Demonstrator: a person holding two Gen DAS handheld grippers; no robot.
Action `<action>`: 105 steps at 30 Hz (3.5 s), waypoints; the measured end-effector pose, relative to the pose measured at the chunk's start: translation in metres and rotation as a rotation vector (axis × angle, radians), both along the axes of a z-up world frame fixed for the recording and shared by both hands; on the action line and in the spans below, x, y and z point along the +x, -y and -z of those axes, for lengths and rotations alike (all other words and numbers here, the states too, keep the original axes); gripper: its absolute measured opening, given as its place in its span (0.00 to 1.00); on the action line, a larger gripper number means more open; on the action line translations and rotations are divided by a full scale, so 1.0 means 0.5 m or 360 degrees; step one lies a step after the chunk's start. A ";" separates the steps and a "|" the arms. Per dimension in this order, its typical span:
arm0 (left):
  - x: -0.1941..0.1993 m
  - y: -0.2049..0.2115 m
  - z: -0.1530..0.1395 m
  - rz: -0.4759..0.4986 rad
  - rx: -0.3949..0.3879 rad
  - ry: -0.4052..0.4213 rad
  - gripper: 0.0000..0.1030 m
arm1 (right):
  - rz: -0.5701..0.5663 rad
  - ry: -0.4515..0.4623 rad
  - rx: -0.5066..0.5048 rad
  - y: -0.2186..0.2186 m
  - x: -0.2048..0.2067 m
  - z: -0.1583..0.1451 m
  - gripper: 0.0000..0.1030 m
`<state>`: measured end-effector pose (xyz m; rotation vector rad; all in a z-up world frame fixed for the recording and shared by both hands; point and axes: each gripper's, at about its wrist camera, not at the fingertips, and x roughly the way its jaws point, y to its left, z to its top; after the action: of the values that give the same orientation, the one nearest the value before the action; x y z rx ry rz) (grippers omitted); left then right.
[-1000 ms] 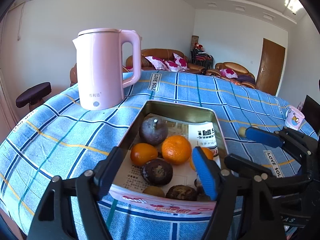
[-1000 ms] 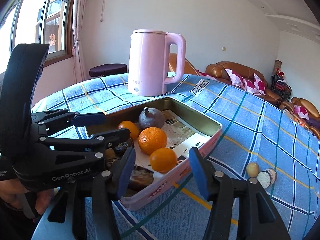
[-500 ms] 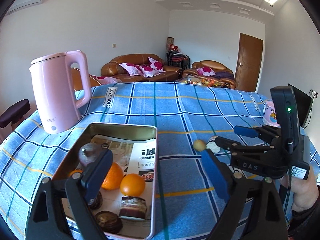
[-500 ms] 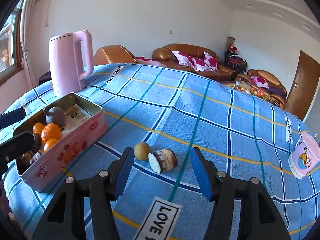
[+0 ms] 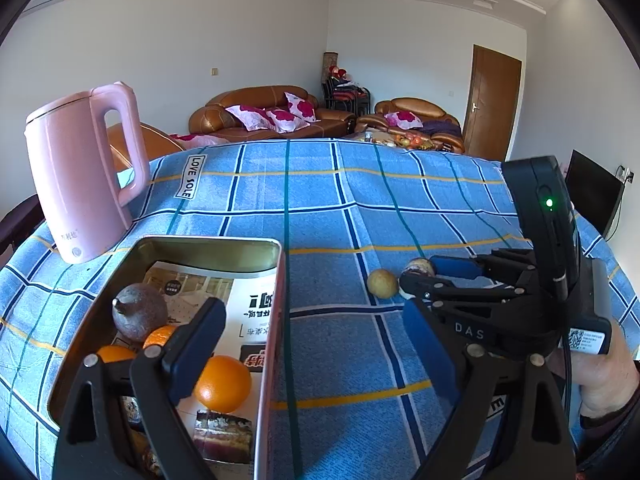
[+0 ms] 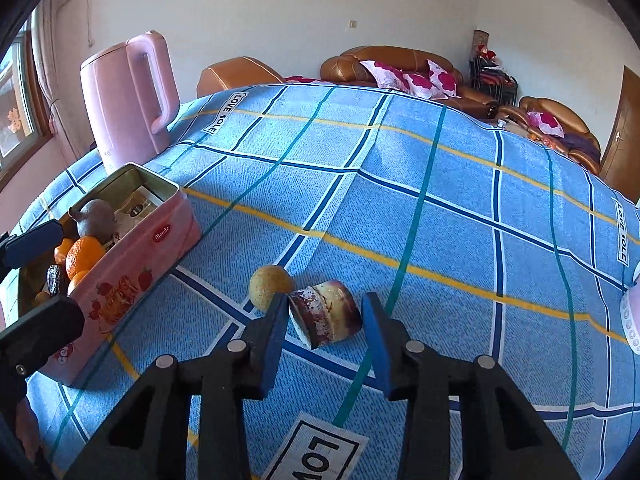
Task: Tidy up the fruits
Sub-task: 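Grasp another small yellow-brown fruit with left tool while right tool grasps another cake slice, then lift and hold the small fruit with left tool while right tool holds the cake slice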
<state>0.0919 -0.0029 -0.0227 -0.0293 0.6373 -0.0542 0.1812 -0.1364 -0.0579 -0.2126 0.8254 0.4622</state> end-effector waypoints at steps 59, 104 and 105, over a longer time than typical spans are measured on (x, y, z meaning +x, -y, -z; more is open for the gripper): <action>0.146 0.127 0.050 0.0062 0.0014 -0.0142 0.28 | 0.0288 0.0266 0.0143 0.134 -0.052 -0.057 0.37; 0.084 0.125 0.011 -0.0005 0.0068 0.0161 0.28 | 0.0303 0.0500 0.0245 0.156 -0.101 -0.084 0.37; 0.083 0.125 0.011 -0.0007 0.0068 0.0167 0.28 | 0.0303 0.0507 0.0246 0.155 -0.102 -0.084 0.37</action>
<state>0.1333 -0.0654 -0.0281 0.0136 0.5335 -0.0378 0.1301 -0.2141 -0.0158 -0.0607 0.4895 0.3008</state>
